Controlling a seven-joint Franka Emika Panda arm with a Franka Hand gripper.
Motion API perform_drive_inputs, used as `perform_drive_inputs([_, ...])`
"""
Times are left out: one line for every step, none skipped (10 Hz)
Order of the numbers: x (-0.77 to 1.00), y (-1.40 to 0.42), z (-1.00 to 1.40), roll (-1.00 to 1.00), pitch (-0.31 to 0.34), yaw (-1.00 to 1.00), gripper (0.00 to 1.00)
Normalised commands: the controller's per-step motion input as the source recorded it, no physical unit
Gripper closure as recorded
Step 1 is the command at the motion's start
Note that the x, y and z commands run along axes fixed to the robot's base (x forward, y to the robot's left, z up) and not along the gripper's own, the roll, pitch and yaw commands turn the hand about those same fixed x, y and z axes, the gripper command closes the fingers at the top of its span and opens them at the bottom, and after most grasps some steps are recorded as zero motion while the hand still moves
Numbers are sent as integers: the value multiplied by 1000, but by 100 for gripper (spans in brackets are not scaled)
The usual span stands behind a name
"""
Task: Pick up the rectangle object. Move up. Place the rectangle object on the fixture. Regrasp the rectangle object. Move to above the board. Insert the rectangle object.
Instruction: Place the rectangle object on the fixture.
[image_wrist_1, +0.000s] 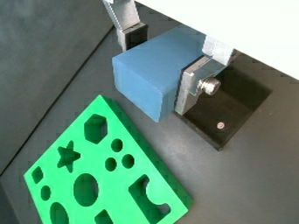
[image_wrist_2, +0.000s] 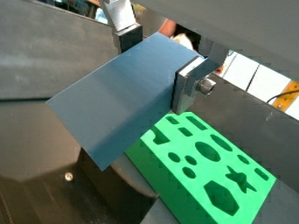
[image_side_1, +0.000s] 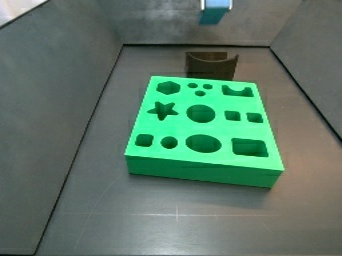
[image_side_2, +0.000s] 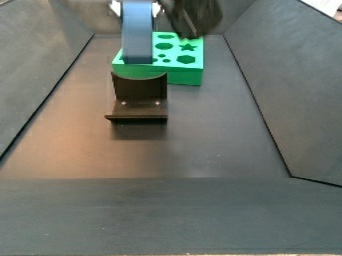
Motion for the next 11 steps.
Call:
perform_drive_inputs([141,140,-1000,-1000,210,-151,100])
perform_drive_inputs([156,135,-1000,-841,192,-192,100])
perform_drive_inputs([158,137,-1000,-725,157,-205,100])
perform_drive_inputs([164,139,-1000,-488,94,-217,100])
perform_drive_inputs([179,139,-1000,-320,53,-212,100])
perform_drive_inputs([184,128,-992,-222,21,-195,100])
perform_drive_inputs([147,107,-763,-183,-12,-176,100])
perform_drive_inputs([110,79,-477,-156,-42,-145,100])
perform_drive_inputs([74,77,-382,-123,-54,-119,100])
perform_drive_inputs([63,72,-333,-115,-59,-91,100])
perform_drive_inputs([63,82,-326,-111,-63,-83,100])
